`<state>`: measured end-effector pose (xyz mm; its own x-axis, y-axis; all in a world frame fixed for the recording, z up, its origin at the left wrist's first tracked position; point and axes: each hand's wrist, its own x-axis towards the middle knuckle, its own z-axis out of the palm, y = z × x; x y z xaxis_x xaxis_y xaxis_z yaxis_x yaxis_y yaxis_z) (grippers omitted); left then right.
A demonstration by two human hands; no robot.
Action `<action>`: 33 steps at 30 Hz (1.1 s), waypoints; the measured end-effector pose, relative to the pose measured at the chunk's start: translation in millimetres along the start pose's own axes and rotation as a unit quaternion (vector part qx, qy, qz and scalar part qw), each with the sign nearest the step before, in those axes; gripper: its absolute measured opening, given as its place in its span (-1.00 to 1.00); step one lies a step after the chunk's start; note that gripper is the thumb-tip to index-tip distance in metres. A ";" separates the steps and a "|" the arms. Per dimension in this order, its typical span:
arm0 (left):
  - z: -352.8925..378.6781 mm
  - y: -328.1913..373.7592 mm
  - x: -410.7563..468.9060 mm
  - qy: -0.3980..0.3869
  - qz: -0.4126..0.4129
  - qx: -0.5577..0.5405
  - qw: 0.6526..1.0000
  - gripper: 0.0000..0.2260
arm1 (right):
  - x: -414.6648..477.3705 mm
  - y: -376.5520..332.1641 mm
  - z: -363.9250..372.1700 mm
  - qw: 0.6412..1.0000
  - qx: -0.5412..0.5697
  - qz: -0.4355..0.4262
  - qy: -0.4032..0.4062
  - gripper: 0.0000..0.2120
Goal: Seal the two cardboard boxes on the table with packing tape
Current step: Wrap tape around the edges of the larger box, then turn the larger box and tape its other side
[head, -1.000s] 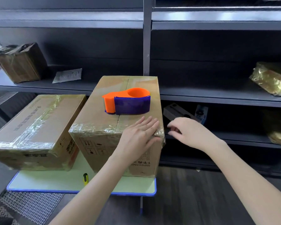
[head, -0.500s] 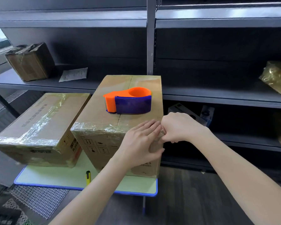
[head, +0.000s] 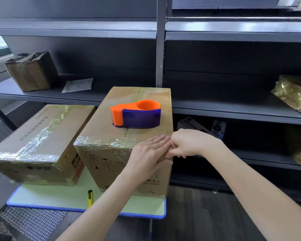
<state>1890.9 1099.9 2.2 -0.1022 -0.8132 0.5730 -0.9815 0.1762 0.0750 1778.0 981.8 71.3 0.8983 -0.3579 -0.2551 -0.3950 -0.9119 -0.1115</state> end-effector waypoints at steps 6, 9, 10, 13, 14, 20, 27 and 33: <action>-4.7 7.1 2.2 -0.016 -0.028 -0.025 0.999 -0.62 | -7.2 -4.4 1.5 0.999 -0.028 -0.006 0.041 -0.57; -13.2 -1.1 -0.5 -0.056 -0.008 -0.052 0.997 -0.65 | -10.5 -9.7 -3.7 0.999 -0.029 0.003 0.031 -0.53; -17.6 -5.5 -2.1 -0.074 0.002 -0.055 0.996 -0.64 | -10.9 -11.9 -5.4 0.999 -0.029 0.013 0.020 -0.53; -32.7 -18.9 -10.7 -0.081 -0.011 -0.025 0.996 -0.66 | -7.5 -23.0 -10.7 0.996 -0.029 0.055 0.060 -0.49; -39.8 -23.4 -14.4 -0.072 -0.028 -0.003 0.997 -0.62 | -4.1 -27.4 -12.5 0.991 -0.032 0.064 0.109 -0.50; -56.9 -54.7 -38.4 -0.082 -0.066 -0.013 0.994 -0.67 | 34.3 -56.8 -14.9 0.964 -0.007 0.009 0.266 -0.78; -60.1 -68.7 -43.1 -0.094 -0.024 -0.040 0.994 -0.64 | 62.2 -77.8 -7.7 0.923 -0.047 0.038 0.380 -0.81; -68.2 -91.8 -61.0 -0.053 -0.047 -0.021 0.997 -0.69 | 79.9 -72.2 -7.8 0.940 -0.085 0.112 0.310 -0.72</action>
<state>1998.2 1171.2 16.0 -0.0297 -0.8807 0.4727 -0.9800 0.1188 0.1596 1879.8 1017.4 66.4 0.7571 -0.5446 0.3609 -0.5979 -0.8002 0.0469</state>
